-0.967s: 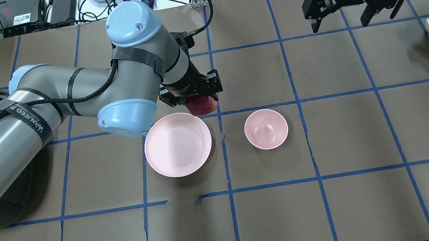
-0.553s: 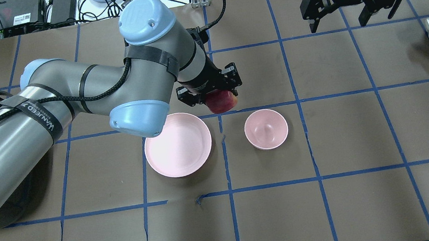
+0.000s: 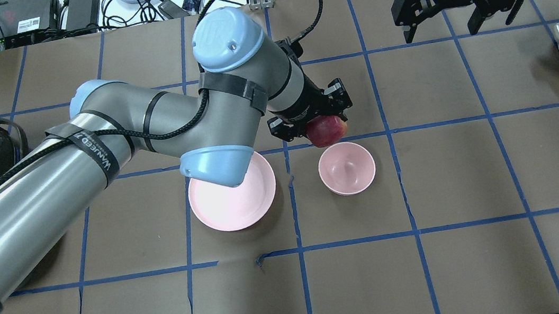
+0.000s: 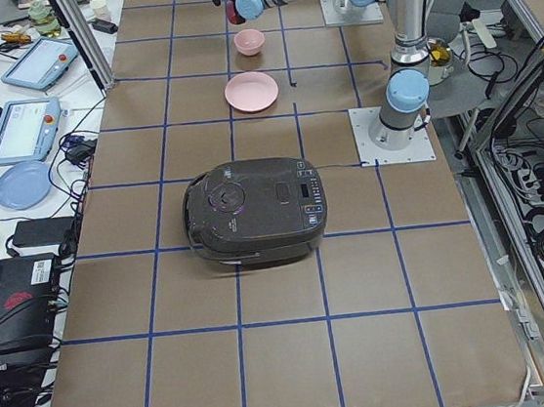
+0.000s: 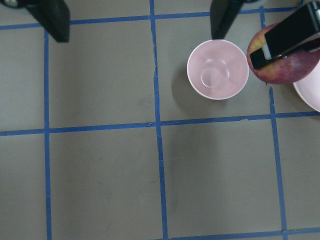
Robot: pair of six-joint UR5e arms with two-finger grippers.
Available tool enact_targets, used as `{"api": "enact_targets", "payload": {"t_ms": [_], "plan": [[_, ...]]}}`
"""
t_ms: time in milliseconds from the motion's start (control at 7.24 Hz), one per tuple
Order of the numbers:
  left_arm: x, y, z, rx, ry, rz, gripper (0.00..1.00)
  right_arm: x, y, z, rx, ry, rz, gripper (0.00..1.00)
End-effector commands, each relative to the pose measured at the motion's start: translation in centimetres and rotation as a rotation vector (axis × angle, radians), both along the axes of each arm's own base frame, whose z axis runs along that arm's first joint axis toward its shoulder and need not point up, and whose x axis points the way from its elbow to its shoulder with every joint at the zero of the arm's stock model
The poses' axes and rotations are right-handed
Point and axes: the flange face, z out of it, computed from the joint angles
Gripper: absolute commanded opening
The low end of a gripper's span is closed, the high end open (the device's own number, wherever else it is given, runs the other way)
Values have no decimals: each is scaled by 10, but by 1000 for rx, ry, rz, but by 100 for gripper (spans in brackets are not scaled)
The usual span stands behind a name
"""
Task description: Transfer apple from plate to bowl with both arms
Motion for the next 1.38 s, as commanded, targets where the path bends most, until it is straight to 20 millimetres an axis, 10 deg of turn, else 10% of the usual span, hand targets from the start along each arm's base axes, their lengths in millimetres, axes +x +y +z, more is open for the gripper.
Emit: {"api": "enact_targets", "payload": {"t_ms": [0, 553, 829, 967, 1105, 1243], "plan": [[-11, 1, -30, 40, -23, -9, 0, -1, 0, 0, 0, 0, 0, 100], [-36, 2, -95, 59, -77, -45, 0, 0, 0, -1, 2, 0, 1, 100], [-45, 11, -103, 47, -124, -63, 28, -2, 0, -1, 0, 2, -2, 100], [-47, 13, -105, 48, -129, -66, 75, 0, 0, 1, -6, 0, 1, 100], [-47, 14, -106, 49, -131, -69, 100, -1, 0, 1, -3, 0, 3, 100], [-47, 12, -91, 20, -121, -78, 100, -1, 0, 2, -4, 0, 4, 100]]}}
